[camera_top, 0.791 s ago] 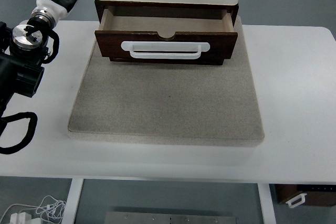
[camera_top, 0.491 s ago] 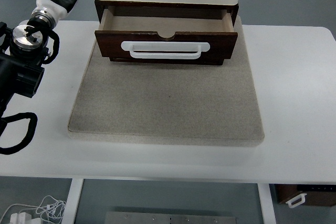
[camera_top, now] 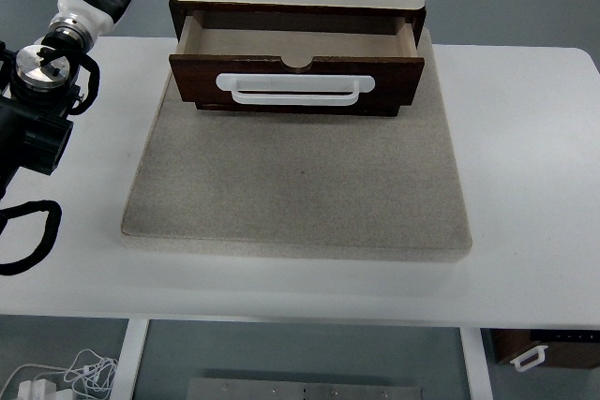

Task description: Close the drawer under the combination cabinet

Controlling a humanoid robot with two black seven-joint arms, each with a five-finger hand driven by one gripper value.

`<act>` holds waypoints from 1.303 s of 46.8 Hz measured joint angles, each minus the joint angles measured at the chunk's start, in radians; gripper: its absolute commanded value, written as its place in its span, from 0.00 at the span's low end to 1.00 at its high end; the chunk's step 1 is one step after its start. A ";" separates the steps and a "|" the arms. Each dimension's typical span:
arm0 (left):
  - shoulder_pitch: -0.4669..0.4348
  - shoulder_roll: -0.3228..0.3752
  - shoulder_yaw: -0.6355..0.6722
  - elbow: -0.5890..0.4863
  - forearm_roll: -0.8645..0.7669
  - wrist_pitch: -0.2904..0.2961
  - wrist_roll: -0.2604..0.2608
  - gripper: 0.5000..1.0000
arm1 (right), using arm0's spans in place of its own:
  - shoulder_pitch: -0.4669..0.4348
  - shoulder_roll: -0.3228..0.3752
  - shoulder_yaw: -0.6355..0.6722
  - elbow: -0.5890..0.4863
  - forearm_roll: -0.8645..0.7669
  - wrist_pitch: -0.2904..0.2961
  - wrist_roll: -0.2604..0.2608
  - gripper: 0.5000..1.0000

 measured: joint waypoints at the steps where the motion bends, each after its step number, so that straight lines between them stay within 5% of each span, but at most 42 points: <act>1: 0.000 0.000 0.000 0.000 0.000 -0.004 -0.001 1.00 | 0.000 0.000 0.000 0.000 0.000 0.000 0.000 0.90; 10: -0.010 0.009 0.036 -0.007 0.012 -0.042 -0.010 1.00 | 0.000 0.000 0.000 0.000 0.000 0.000 0.000 0.90; 29: -0.094 0.149 0.074 -0.028 0.015 -0.046 -0.013 1.00 | 0.000 0.000 0.000 0.000 0.000 0.000 0.000 0.90; 61: -0.220 0.384 0.077 -0.427 0.139 -0.014 -0.036 0.99 | 0.000 0.000 0.000 0.000 0.000 0.000 0.000 0.90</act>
